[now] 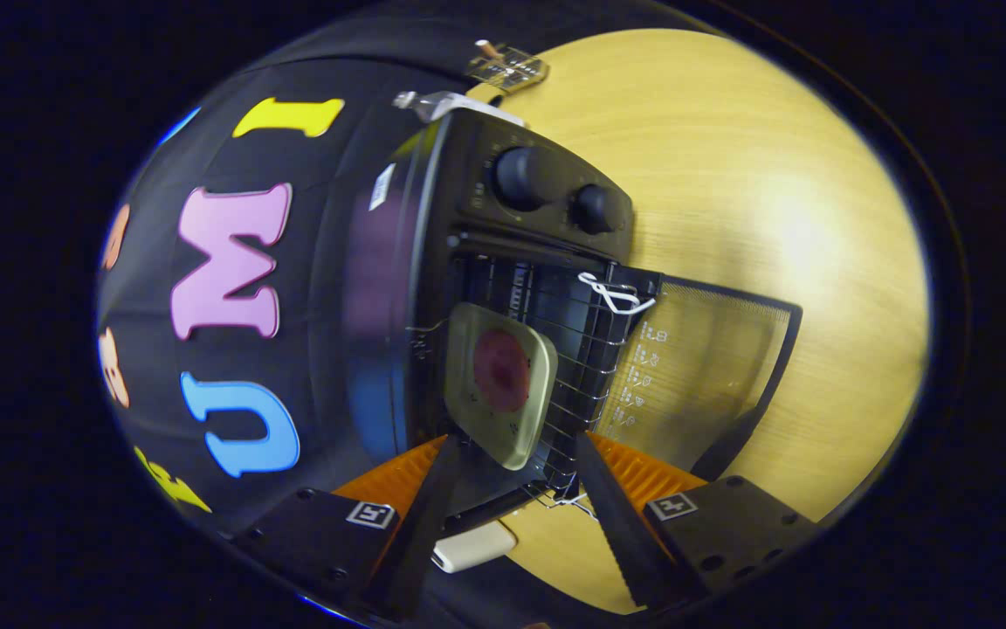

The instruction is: Open the toaster oven, put the food inside, and close the toaster oven door.

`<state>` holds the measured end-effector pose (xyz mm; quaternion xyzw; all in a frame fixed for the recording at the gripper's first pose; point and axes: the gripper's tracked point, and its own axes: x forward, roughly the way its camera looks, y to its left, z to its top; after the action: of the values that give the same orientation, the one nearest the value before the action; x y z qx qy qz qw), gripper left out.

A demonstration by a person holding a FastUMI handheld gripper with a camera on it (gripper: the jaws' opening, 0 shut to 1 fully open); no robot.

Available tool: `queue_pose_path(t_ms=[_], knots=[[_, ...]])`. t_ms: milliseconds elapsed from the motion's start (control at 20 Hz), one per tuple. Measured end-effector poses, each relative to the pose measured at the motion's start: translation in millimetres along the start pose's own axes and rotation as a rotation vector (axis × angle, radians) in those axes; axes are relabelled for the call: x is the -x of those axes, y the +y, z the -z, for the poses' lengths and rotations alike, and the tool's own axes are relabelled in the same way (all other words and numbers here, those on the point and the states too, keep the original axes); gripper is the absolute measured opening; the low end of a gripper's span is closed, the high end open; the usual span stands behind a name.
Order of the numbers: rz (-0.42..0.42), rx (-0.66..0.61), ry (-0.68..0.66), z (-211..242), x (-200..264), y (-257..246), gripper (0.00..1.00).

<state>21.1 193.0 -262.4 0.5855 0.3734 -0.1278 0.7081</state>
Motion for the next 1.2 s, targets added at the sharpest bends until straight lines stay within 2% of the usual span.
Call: queue_pose_path(t_ms=[100,250,500,700,800,900,1200], knots=[[-0.027,0.105,-0.007,-3,20,0,0.95],[-0.049,0.269,-0.017,-7,38,-8,0.96],[-0.062,0.642,-0.04,-7,57,-26,0.97],[-0.012,0.968,-0.045,2,69,-43,0.98],[0.023,1.091,-0.03,17,74,-62,0.98],[0.057,1.183,0.002,29,74,-83,0.98],[0.154,1.286,0.144,57,51,-142,0.99]])
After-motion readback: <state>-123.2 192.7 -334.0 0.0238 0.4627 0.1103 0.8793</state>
